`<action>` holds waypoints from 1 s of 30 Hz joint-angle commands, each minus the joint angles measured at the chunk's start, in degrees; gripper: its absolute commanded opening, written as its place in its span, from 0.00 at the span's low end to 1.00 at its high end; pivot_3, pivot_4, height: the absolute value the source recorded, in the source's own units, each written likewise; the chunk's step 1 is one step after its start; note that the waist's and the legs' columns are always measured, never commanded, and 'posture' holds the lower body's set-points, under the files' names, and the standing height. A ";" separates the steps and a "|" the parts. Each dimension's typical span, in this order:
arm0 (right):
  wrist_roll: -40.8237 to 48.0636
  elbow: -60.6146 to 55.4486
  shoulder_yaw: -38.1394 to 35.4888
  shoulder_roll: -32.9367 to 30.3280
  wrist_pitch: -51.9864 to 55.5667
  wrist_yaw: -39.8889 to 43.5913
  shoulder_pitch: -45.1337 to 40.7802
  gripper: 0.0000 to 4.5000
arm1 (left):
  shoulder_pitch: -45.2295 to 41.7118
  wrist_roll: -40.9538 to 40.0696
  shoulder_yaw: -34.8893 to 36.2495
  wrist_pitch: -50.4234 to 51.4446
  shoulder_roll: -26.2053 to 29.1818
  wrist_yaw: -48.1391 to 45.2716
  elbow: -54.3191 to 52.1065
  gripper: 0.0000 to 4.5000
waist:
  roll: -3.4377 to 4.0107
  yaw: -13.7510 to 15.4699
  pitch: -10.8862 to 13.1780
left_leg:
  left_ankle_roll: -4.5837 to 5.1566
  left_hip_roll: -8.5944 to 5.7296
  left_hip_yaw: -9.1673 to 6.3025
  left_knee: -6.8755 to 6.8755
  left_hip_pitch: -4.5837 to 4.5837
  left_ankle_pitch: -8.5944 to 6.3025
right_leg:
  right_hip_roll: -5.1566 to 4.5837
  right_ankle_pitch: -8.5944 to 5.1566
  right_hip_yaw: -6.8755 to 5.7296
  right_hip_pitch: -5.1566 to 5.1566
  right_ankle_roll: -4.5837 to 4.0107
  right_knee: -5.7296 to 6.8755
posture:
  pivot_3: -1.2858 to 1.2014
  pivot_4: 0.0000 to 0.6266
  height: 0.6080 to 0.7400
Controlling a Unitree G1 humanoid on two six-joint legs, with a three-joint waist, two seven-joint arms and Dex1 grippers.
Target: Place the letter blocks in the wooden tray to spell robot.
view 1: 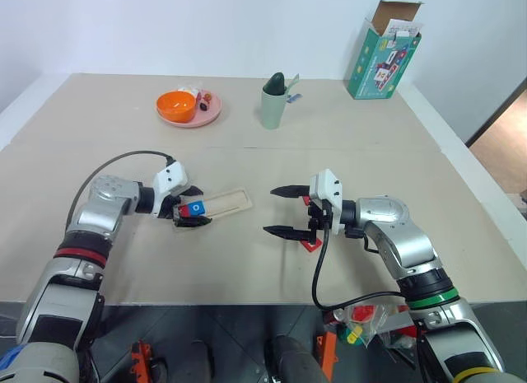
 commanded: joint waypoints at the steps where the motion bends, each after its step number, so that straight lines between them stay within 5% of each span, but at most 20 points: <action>1: 0.25 -2.06 -1.55 -0.54 -0.28 0.04 -0.50 0.99 | -0.71 1.38 -0.19 -0.14 0.38 -0.14 1.31 1.00 | 0.00 0.00 0.00 | 0.00 0.00 0.00 0.00 0.00 0.00 | 0.00 0.00 0.00 0.01 0.00 0.00 | 0.52 0.24 1.00; 13: 0.11 -1.32 -1.58 -0.51 -0.58 0.18 -0.83 0.99 | -1.79 3.12 -0.79 -0.78 -0.18 1.51 7.63 1.00 | 0.01 -0.11 -0.01 | 0.10 0.00 0.00 0.04 0.31 0.15 | 0.04 0.04 0.02 0.09 -0.13 0.35 | 0.52 0.24 1.00; 18: -0.06 -1.05 -1.53 -0.45 -0.76 0.16 -0.96 1.00 | -2.07 3.59 -0.90 -0.84 -0.14 2.25 9.15 0.72 | 0.00 -0.15 -0.01 | 0.07 0.00 0.00 0.04 0.48 0.28 | 0.09 -0.05 0.06 0.09 -0.43 0.63 | 0.52 0.24 1.00; 30: 0.43 -0.94 -2.90 -1.78 -0.83 0.50 -1.07 1.00 | -2.60 4.14 -3.40 -5.10 -2.64 -0.70 0.72 0.71 | 0.00 0.06 -0.01 | 0.06 -0.03 0.03 0.00 0.85 0.30 | 0.37 -0.05 0.54 0.30 -0.62 0.66 | 0.52 0.24 1.00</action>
